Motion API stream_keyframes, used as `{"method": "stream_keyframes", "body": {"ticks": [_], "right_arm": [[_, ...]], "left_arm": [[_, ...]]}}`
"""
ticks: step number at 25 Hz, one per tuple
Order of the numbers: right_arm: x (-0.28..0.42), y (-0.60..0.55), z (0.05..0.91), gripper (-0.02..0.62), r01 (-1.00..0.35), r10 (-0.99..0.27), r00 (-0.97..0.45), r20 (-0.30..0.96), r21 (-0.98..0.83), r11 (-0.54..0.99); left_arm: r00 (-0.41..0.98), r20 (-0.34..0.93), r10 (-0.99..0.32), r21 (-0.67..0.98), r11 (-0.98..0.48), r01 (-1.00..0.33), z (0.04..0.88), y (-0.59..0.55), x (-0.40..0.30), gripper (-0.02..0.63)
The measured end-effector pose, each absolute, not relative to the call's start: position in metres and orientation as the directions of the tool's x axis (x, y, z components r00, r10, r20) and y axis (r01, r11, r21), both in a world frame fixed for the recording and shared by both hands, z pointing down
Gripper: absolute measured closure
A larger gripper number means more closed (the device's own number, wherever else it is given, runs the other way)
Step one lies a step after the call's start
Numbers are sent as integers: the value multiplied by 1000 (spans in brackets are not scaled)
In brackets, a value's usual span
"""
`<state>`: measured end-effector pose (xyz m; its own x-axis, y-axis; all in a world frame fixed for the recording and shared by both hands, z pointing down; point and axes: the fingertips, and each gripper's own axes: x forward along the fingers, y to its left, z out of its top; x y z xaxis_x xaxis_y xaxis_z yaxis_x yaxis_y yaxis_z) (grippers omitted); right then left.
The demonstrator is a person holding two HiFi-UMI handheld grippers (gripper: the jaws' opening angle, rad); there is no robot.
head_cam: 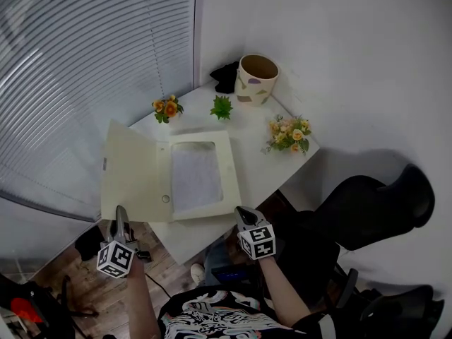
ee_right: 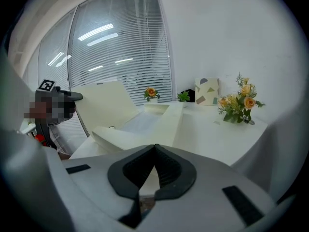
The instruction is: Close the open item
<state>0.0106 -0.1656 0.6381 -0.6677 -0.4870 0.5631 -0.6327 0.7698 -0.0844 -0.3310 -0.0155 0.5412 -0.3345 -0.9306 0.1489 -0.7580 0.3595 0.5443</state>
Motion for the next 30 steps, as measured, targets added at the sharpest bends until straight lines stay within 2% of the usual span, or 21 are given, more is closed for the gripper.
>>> {"method": "stream_keyframes", "body": {"ticks": [15, 26, 30], "right_arm": [[10, -166, 638, 592, -633, -489, -652, 580, -61, 772], [8, -166, 638, 592, -631, -482, -653, 584, -68, 773], [8, -165, 638, 592, -627, -481, -650, 589, -58, 777]], "left_arm": [[-199, 81, -977, 475, 214, -854, 510, -39, -288, 601], [-14, 37, -999, 465, 29, -885, 491, -69, -241, 589], [102, 17, -995, 482, -81, -872, 486, -81, -215, 575]]}}
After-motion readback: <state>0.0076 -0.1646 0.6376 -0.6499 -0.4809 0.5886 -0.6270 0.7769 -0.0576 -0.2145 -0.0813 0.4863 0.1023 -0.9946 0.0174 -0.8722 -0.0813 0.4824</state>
